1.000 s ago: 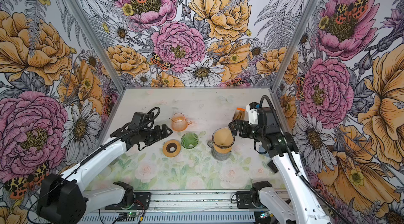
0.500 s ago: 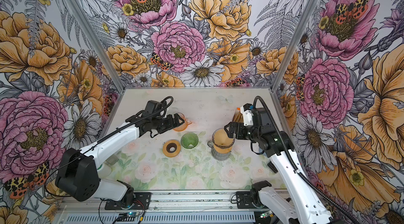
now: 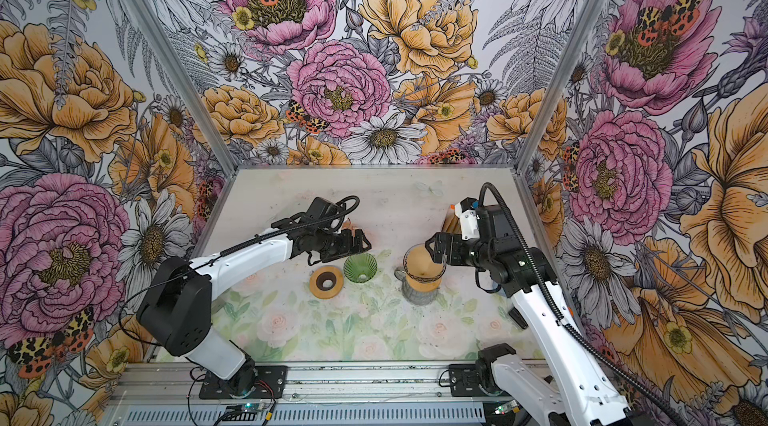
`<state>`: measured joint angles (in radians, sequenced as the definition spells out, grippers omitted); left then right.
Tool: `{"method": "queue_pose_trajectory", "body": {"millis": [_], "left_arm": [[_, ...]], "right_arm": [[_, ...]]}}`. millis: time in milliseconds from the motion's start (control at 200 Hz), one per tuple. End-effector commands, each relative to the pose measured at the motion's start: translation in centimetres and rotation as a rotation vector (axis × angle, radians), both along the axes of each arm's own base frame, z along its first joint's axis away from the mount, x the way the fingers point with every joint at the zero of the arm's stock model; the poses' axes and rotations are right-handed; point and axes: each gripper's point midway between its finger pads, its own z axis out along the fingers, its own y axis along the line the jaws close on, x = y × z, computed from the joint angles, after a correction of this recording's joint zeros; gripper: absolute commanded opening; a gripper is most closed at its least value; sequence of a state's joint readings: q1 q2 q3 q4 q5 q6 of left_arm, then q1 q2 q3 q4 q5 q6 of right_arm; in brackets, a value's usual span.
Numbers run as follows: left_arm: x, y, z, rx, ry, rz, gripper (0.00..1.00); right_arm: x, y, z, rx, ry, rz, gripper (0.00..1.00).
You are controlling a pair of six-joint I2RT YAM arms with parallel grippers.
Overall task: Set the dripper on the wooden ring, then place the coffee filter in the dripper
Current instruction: 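Move the left gripper over the small orange glass pitcher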
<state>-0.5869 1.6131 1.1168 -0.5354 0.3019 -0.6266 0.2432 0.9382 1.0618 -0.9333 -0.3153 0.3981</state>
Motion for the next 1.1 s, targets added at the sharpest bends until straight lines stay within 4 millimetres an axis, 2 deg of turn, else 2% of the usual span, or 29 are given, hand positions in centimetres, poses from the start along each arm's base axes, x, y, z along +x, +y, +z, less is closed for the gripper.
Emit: {"method": "queue_pose_trajectory", "body": {"millis": [0, 455, 741, 846, 1096], "left_arm": [[-0.4, -1.0, 1.1, -0.027, 0.004, -0.033, 0.99], [-1.4, -2.0, 0.9, -0.056, 0.046, -0.07, 0.99], [-1.6, -1.1, -0.4, -0.027, 0.067, -0.042, 0.93], [-1.8, -0.9, -0.7, -0.021, 0.076, -0.037, 0.87], [-2.2, 0.3, -1.8, 0.005, 0.09, -0.016, 0.84]], "right_arm": [[0.0, 0.0, -0.3, -0.016, -0.002, 0.009, 1.0], [0.0, 0.0, -0.9, -0.02, 0.014, 0.004, 1.0], [-0.1, -0.1, -1.0, -0.023, 0.018, 0.004, 0.99], [-0.1, -0.1, -1.0, -0.022, 0.02, 0.004, 1.0], [-0.1, 0.0, -1.1, -0.023, 0.025, 0.004, 0.99]]}}
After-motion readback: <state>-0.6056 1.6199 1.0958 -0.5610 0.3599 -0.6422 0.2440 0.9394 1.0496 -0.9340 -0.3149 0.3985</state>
